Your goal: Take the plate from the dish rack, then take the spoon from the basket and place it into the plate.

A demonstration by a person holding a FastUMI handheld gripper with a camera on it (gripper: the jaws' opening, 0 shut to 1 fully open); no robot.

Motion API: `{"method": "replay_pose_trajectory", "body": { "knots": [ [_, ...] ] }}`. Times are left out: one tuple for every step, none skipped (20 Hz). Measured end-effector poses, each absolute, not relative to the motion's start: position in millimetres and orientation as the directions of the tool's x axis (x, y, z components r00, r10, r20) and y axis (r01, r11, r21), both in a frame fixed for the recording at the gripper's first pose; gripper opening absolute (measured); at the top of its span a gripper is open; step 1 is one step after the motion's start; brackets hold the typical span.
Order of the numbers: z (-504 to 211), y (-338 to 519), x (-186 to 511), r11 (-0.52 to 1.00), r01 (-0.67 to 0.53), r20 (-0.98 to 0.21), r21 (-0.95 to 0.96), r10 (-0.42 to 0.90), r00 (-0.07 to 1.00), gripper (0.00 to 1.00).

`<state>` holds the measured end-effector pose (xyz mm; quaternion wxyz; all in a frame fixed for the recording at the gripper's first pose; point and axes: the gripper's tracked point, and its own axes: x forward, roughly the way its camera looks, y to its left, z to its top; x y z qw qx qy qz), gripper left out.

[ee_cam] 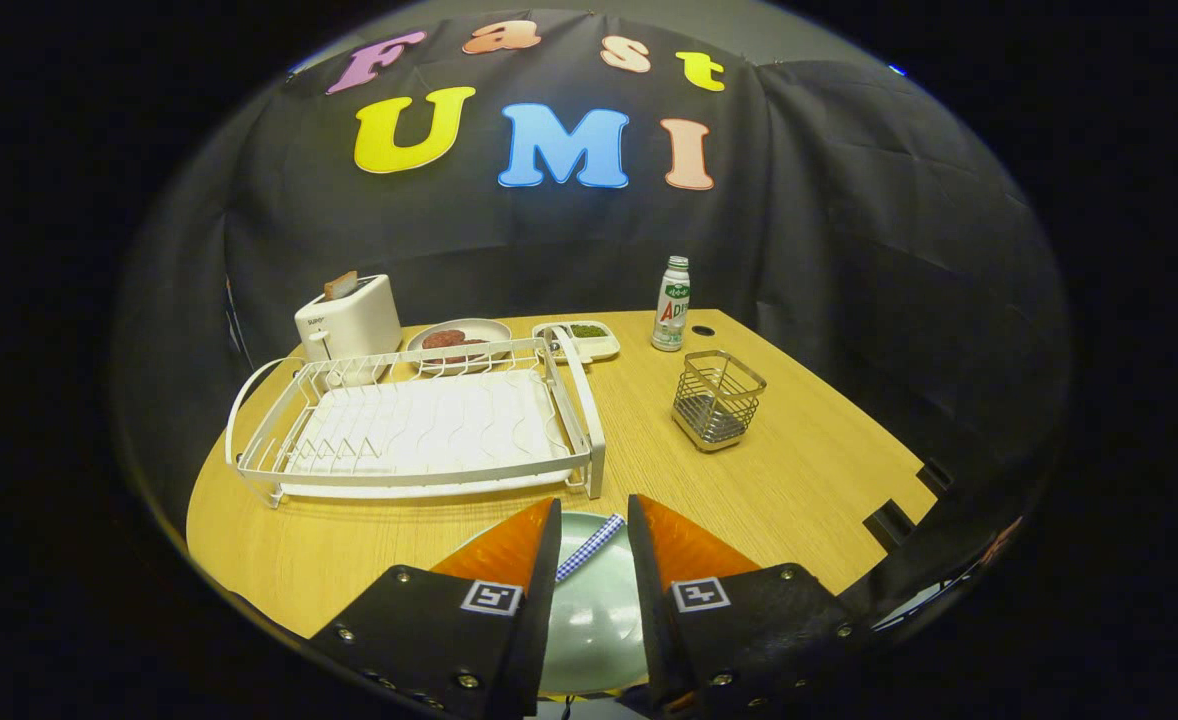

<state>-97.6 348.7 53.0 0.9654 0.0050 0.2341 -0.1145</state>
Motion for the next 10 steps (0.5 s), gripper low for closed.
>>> {"method": "replay_pose_trajectory", "body": {
  "knots": [
    [59.9,347.7,-95.9,0.975,0.217,-0.441,-0.051,-0.217,0.871,0.40],
    [68.4,345.8,-93.1,0.976,0.212,-0.424,-0.059,-0.216,0.879,0.40],
    [78.7,344.0,-90.7,0.977,0.204,-0.403,-0.065,-0.213,0.890,0.40],
    [90.6,343.9,-87.5,0.979,0.193,-0.381,-0.070,-0.205,0.902,0.40],
    [105.1,343.0,-83.8,0.981,0.179,-0.356,-0.071,-0.192,0.914,0.40],
    [121.4,342.4,-79.9,0.984,0.166,-0.325,-0.070,-0.180,0.928,0.40],
    [138.5,341.1,-76.2,0.986,0.155,-0.293,-0.067,-0.167,0.941,0.40],
    [156.9,339.5,-72.4,0.988,0.143,-0.259,-0.062,-0.155,0.954,0.40],
    [174.6,337.9,-68.6,0.989,0.135,-0.226,-0.058,-0.145,0.963,0.40],
    [192.8,335.3,-65.5,0.991,0.124,-0.193,-0.053,-0.132,0.972,0.40]
  ]
}}
